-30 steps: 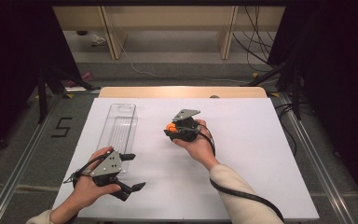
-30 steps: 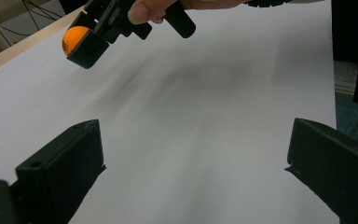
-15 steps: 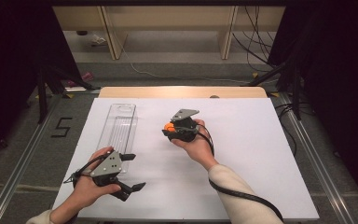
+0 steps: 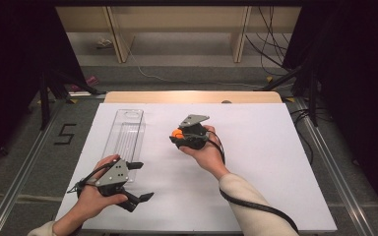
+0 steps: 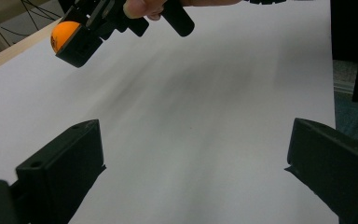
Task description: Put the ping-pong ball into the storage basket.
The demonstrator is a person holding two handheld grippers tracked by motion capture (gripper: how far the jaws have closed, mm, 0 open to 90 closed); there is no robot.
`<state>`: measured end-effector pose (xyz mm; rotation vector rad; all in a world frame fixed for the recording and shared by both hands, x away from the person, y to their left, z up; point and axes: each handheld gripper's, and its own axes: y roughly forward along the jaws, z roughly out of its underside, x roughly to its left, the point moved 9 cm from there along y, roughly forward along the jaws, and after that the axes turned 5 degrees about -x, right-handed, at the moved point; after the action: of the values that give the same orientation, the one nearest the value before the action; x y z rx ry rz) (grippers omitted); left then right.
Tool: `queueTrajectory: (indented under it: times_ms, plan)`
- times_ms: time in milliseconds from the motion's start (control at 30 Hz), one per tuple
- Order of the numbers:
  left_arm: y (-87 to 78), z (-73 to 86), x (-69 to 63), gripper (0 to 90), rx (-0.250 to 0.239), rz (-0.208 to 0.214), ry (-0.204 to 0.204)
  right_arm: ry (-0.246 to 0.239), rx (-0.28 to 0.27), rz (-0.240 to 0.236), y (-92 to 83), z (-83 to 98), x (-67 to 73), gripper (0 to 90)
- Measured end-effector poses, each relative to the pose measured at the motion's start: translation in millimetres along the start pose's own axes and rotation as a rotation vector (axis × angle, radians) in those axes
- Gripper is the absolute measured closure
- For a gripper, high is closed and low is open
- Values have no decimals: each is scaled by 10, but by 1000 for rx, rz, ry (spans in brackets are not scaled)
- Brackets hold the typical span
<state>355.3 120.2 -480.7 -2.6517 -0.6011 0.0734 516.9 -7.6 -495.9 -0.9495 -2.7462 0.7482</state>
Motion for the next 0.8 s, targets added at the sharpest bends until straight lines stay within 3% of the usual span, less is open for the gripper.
queueTrajectory:
  times_ms: [800]
  plan:
    - [1,1,-1,32,1,-1,4,-4,-10,-14,9,-45,67,515]
